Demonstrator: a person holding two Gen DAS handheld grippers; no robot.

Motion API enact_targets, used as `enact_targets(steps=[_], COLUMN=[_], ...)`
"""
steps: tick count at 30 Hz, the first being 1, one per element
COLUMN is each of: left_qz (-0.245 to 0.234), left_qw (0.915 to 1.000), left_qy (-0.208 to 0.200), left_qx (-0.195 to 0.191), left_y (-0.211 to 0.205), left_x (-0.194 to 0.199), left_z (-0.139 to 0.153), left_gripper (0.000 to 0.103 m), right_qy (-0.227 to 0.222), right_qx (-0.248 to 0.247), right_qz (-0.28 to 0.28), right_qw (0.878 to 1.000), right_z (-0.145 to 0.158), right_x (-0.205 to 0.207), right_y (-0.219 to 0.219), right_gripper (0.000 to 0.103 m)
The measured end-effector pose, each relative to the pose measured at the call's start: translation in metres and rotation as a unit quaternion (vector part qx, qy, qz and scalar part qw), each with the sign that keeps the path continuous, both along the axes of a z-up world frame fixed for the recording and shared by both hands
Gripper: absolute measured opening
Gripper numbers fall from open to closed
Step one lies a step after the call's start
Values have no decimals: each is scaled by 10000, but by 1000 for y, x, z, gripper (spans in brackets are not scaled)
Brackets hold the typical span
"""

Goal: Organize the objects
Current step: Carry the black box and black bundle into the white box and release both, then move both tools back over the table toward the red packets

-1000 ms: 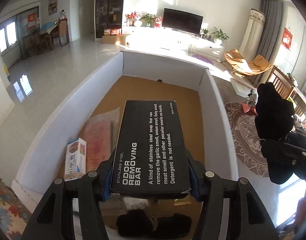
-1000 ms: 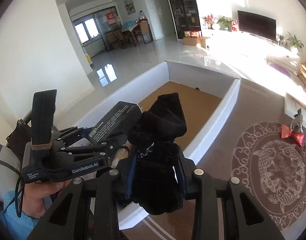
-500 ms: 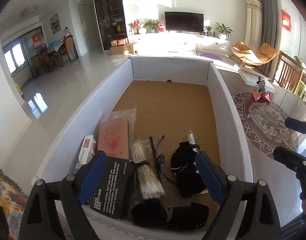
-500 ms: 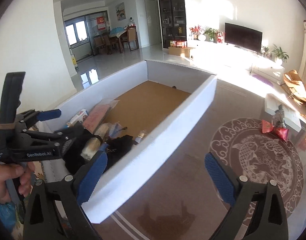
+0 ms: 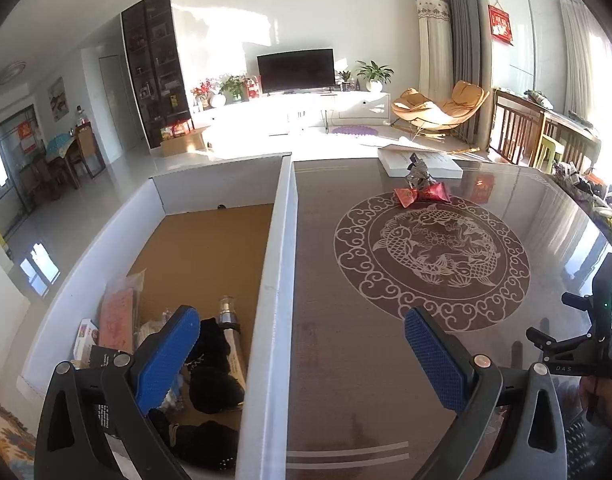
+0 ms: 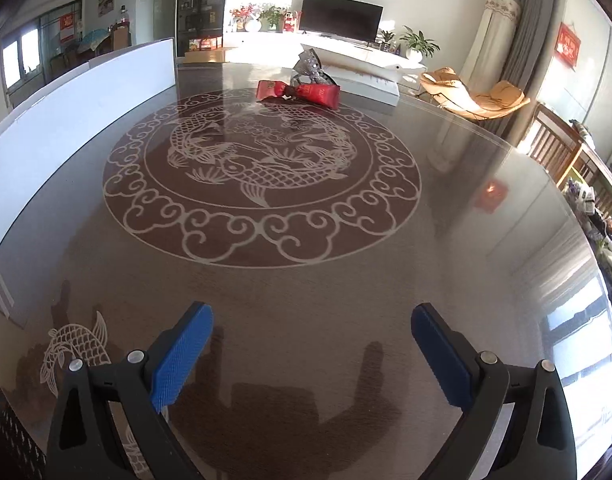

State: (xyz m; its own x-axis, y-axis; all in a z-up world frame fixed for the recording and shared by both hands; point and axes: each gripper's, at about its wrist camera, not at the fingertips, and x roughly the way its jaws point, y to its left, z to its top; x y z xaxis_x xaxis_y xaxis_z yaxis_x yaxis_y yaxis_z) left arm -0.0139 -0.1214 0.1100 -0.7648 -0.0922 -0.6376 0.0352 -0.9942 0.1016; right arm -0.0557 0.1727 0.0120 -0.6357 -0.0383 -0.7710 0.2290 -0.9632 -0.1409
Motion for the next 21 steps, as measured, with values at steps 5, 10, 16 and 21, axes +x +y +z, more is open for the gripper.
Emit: enact_targets(steps=[5,10,16,21], left_qz=[-314,-567,-704,-712], left_qw=[9995,9968,9890,9864], left_qy=[-60,-404,-1185,-1387], left_qx=[-23,400,533,517], left_y=[37,68,102,117], left_x=[-3,-11,-44,-79], left_z=[-3,-31,-98,-121], left_gripper=[103,103,103,103], right_qy=[-64,-209,-406,-377], right_qx=[-80,-250,-564,-556], right_qz=[-232,-284,-414,-446], right_qw=[9997,9991,9967,9967], right_z=[-2,-7,-12,-13], right_x=[-4,-17,-22,-20], right_y=[20,27,35,33], right_gripper=[100,100,103,103])
